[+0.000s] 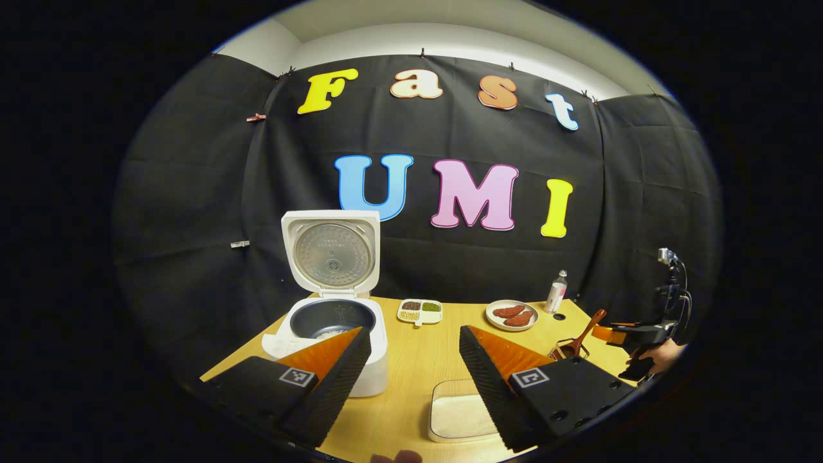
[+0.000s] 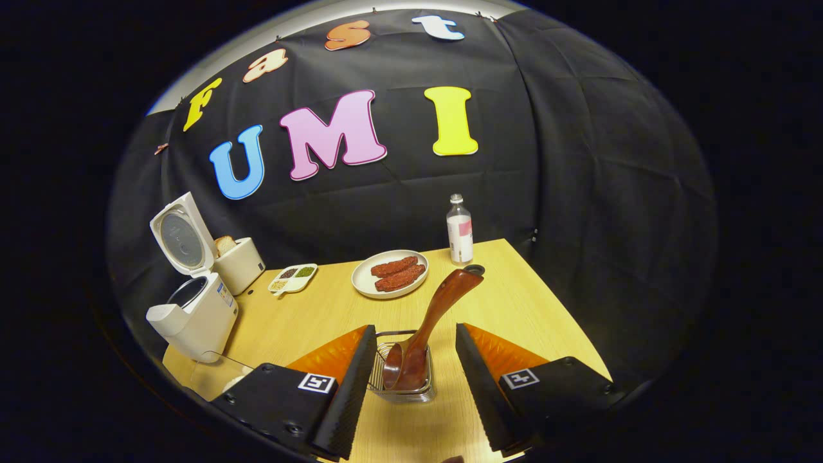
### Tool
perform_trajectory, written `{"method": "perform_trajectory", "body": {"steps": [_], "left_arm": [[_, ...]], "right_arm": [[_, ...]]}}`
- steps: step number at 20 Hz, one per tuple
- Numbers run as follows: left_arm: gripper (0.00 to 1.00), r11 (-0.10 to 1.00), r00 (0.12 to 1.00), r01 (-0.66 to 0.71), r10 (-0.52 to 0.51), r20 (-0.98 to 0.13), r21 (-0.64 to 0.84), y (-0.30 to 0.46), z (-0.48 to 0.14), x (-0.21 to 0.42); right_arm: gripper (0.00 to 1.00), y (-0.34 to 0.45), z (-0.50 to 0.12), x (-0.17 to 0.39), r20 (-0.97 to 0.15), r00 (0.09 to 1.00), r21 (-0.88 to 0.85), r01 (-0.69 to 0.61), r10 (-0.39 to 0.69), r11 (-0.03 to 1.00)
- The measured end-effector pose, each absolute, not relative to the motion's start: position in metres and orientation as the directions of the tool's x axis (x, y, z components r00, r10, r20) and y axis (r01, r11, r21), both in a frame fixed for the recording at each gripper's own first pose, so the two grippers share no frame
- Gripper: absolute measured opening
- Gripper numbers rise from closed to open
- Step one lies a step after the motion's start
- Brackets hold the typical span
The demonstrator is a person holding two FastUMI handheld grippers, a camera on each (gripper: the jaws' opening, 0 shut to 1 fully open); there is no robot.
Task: Close the left gripper, press the button to open the rice cooker; take a wooden spoon from the chopstick holder with the right hand, scoop a spoonful of rice and pour it into the rice cooker, then put the wooden spoon back into the chopstick holder.
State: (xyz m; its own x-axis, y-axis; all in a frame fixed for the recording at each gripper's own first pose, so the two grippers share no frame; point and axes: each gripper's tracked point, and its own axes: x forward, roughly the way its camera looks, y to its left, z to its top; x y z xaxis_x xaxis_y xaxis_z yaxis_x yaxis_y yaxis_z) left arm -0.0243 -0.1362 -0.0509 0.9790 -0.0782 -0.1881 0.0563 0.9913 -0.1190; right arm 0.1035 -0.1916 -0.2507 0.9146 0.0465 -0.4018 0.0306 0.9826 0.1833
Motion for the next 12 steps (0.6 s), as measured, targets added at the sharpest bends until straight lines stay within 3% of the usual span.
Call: {"method": "perform_trajectory", "body": {"steps": [3, 4, 8, 9, 10, 12], "left_arm": [[0.95, 0.993, 0.974, 0.058, -0.079, -0.210, -0.105, -0.160, -0.057, -0.032], [0.95, 0.993, 0.973, 0.054, -0.075, -0.217, -0.104, -0.164, -0.059, -0.034], [0.95, 0.995, 0.968, 0.041, -0.062, -0.242, -0.089, -0.175, -0.068, -0.039], [0.95, 0.996, 0.966, 0.039, -0.058, -0.250, -0.082, -0.176, -0.070, -0.039], [0.95, 0.997, 0.965, 0.031, -0.050, -0.256, -0.075, -0.175, -0.072, -0.041], [0.95, 0.997, 0.963, 0.017, -0.035, -0.266, -0.070, -0.172, -0.074, -0.041]], "right_arm": [[0.75, -0.191, -0.280, 0.121, -0.431, 0.899, 0.212, 0.021, 0.074, 0.977], [0.61, -0.194, -0.291, 0.129, -0.442, 0.894, 0.206, 0.027, 0.069, 0.978], [0.55, -0.193, -0.303, 0.149, -0.446, 0.891, 0.232, 0.021, 0.087, 0.972], [0.50, -0.189, -0.304, 0.150, -0.445, 0.889, 0.243, 0.008, 0.104, 0.970], [0.31, -0.188, -0.305, 0.149, -0.447, 0.888, 0.236, 0.005, 0.104, 0.972], [0.31, -0.187, -0.299, 0.148, -0.442, 0.890, 0.252, 0.001, 0.114, 0.968]]}}
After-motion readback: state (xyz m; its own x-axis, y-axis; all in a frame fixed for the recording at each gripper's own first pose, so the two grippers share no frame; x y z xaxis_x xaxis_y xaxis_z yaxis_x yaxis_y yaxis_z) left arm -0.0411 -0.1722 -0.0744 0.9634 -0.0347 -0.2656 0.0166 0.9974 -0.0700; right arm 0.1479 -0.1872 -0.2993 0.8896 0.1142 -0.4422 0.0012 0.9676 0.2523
